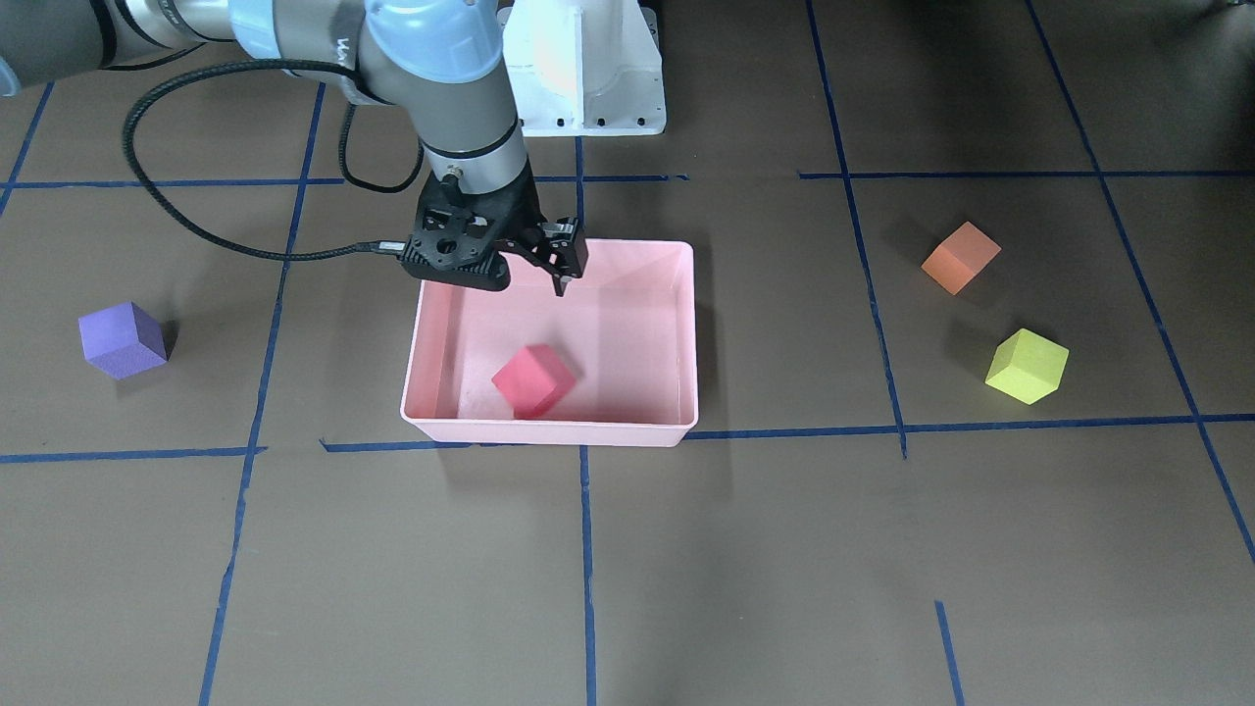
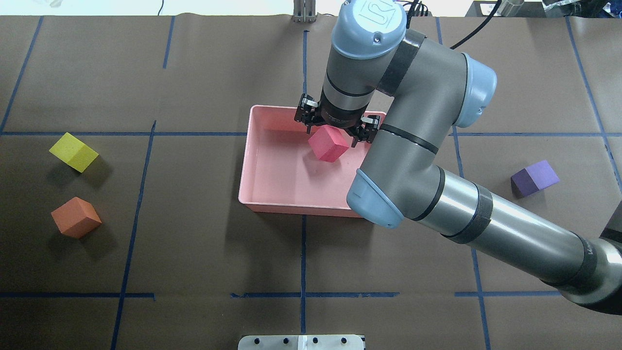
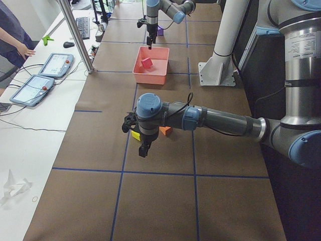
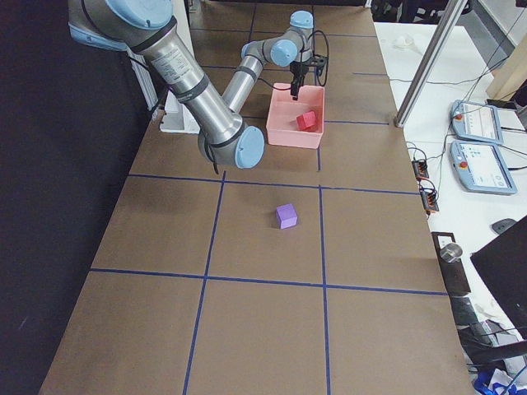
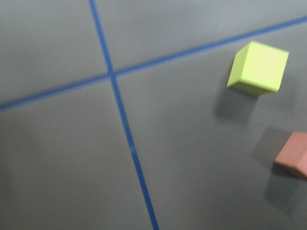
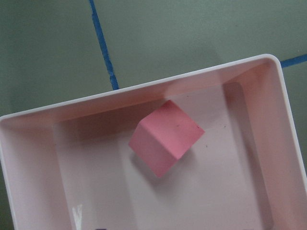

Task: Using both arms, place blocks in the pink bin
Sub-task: 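Carry the red cube with the right gripper over the pink bin, then release the red cube into the bin while the left gripper reaches for yellow cube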

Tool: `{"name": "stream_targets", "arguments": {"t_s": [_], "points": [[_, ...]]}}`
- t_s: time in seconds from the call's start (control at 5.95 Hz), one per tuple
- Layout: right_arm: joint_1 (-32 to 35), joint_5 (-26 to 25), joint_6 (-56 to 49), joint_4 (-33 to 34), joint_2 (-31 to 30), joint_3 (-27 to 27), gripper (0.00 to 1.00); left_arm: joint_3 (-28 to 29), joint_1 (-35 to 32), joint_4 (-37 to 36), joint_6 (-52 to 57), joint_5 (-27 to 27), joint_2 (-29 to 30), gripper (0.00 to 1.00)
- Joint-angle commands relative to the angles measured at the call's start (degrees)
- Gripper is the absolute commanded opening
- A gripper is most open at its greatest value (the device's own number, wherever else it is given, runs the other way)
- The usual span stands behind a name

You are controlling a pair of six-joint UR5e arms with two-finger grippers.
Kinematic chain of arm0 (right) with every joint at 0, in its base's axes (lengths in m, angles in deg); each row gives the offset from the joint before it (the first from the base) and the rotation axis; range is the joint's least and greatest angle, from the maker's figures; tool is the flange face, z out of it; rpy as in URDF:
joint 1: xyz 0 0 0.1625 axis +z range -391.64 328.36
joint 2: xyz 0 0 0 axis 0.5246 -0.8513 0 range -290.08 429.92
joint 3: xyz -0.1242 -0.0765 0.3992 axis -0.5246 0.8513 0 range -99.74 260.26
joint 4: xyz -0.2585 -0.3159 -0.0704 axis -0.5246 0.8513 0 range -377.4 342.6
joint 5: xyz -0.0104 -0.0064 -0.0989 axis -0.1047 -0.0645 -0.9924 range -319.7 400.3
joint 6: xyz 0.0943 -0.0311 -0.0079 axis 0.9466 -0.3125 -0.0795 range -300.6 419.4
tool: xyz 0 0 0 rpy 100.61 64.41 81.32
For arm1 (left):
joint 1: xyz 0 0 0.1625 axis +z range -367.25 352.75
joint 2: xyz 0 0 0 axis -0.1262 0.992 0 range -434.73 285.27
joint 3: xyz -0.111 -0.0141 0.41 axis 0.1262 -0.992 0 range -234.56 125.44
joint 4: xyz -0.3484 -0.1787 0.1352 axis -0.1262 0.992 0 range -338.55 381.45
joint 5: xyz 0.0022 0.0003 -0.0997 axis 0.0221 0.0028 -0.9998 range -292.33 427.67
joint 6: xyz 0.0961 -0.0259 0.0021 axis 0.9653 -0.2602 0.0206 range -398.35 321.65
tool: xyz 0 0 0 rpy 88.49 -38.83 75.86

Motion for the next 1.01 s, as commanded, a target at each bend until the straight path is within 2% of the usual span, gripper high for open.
{"name": "stream_targets", "arguments": {"t_s": [0.0, 0.17, 0.34, 0.5, 0.67, 0.84], "points": [[4.8, 5.4, -7.9, 0.5, -1.7, 0.0, 1.0, 2.2, 4.2, 5.9, -5.1, 0.1, 4.2, 1.0], [9.1, 9.6, -15.2, 0.5, -5.0, -0.9, 1.0, 3.6, 9.1, 6.2, -5.9, 0.4, 6.6, 1.0], [12.5, 11.1, -24.0, 1.1, -10.7, -4.9, 1.0, 6.7, 13.7, 9.3, -6.6, 0.5, 8.3, 1.0], [17.4, 12.1, -38.3, 3.6, -16.2, -7.9, 1.0, 13.8, 16.9, 14.3, -6.6, 0.5, 13.3, 1.0], [22.9, 14.2, -51.4, 9.0, -19.5, -10.0, 1.0, 22.3, 17.0, 21.4, -6.7, 0.5, 16.7, 1.0], [27.7, 14.3, -64.3, 11.5, -24.6, -12.2, 1.0, 27.2, 18.3, 25.3, -12.0, 0.6, 19.9, 1.0]]}}
